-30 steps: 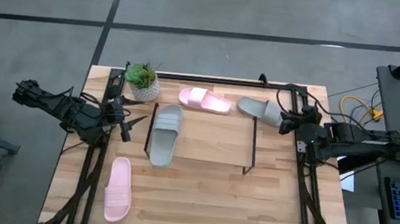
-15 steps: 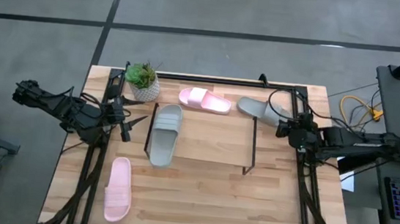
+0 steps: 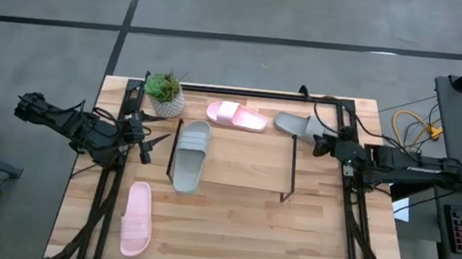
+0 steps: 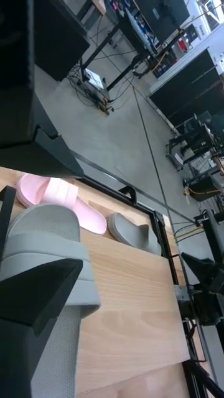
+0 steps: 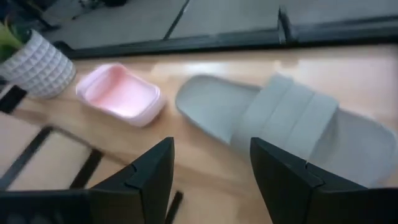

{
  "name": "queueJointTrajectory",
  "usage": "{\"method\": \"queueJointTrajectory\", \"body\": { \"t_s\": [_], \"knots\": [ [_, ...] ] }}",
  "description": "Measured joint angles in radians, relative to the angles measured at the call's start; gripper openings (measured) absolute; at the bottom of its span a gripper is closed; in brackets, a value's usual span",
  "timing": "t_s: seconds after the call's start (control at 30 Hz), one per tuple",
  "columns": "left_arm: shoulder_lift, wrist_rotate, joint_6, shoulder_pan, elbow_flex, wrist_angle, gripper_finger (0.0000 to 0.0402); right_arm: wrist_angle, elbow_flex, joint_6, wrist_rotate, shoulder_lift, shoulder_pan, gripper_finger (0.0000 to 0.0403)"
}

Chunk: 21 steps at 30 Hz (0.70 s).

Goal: Pick and place slides into the shelf
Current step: Put the gray slide on the shelf

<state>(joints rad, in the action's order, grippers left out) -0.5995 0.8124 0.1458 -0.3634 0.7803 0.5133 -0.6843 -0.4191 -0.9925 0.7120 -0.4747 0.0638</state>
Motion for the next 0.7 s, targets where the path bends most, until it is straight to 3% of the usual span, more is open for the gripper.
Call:
{"method": "queueJointTrajectory", "body": {
  "t_s": [0.1, 0.57, 0.7],
  "knots": [
    [0.0, 0.0, -0.001, 0.0, 0.0, 0.0, 0.0208, -0.037, 0.003, 0.014, -0.017, 0.0, 0.072, 0.0201],
    [0.0, 0.0, 0.019, 0.0, 0.0, 0.0, 0.0208, 0.072, 0.09, 0.179, -0.42, -0.09, 0.51, 0.0201],
    [0.0, 0.0, 0.019, 0.0, 0.0, -0.001, 0.0208, 0.078, 0.09, 0.183, -0.428, -0.158, 0.568, 0.0201]
  ]
}}
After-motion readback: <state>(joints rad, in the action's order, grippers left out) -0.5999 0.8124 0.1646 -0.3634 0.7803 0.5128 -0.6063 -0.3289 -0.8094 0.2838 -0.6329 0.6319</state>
